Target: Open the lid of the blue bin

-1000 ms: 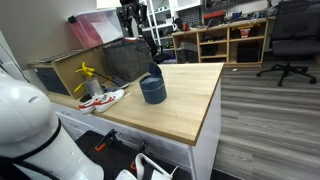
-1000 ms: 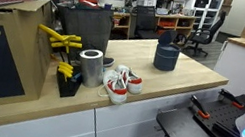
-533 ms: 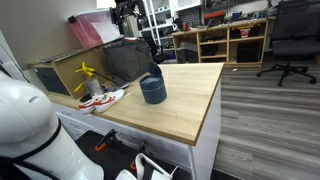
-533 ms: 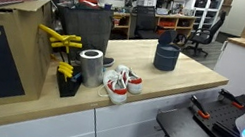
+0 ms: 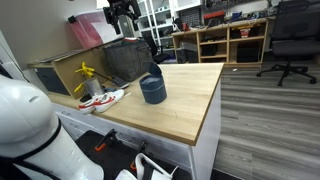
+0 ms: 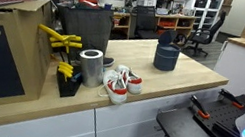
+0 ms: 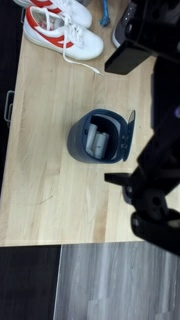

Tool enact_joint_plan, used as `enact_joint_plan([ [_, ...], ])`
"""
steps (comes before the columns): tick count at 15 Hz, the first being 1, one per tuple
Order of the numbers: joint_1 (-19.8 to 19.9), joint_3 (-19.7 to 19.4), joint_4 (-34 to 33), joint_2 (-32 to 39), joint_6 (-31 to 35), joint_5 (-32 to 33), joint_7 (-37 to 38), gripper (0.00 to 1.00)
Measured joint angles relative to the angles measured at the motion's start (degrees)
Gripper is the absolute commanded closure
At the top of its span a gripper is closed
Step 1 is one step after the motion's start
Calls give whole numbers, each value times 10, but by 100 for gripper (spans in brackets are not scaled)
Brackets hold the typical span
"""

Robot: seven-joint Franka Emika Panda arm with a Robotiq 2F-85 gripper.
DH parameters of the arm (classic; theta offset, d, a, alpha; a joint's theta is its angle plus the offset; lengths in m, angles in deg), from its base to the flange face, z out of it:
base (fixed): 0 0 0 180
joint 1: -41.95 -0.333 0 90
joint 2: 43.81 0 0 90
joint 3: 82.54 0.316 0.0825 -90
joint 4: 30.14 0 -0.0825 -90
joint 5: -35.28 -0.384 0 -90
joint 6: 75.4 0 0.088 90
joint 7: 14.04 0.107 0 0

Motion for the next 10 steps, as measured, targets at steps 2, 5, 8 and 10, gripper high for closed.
enact_joint_plan([
  [2, 0, -1, 30, -24, 26, -9, 0, 0],
  [5, -1, -1, 73, -58, 63, -12, 0, 0],
  [8, -4, -1, 109, -88, 95, -12, 0, 0],
  [10, -7, -1, 125, -102, 107, -12, 1, 0],
])
